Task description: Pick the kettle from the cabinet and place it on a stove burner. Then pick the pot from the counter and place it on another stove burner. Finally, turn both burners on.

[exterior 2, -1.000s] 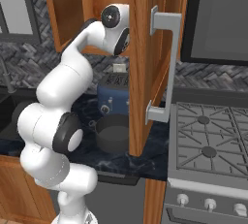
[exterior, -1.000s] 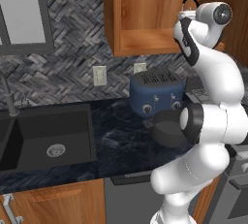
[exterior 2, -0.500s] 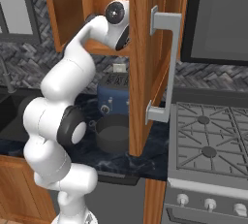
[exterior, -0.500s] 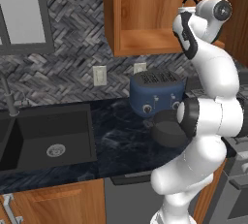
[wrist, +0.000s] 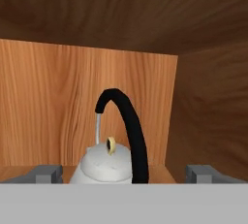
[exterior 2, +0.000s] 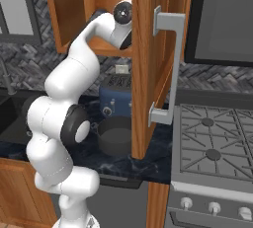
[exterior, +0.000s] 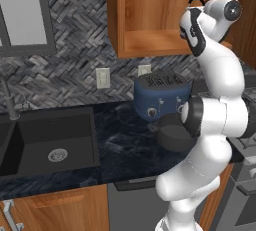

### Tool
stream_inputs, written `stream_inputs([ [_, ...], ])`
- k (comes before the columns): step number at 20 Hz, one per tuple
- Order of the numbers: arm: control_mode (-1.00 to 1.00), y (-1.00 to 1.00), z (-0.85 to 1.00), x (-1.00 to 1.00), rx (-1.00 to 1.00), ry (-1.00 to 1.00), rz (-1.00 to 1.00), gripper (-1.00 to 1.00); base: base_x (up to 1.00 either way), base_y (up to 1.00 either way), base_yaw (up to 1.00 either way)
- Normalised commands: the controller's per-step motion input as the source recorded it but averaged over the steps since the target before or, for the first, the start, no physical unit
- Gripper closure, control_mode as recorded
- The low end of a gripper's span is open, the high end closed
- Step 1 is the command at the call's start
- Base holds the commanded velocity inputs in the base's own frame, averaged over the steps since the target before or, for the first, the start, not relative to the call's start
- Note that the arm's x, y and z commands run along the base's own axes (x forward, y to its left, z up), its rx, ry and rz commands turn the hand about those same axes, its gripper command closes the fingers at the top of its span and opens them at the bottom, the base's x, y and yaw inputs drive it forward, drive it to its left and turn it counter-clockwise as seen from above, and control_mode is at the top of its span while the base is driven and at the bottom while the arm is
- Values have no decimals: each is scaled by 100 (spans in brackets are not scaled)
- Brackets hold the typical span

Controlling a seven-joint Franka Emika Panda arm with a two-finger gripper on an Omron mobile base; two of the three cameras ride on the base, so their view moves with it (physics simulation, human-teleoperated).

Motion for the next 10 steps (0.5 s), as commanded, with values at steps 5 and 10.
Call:
stream_inputs([
  [5, -100, -9, 0, 5, 0, 0, 4, -100, 0, 0, 0],
  [10, -100, -2, 0, 7, 0, 0, 4, -100, 0, 0, 0],
])
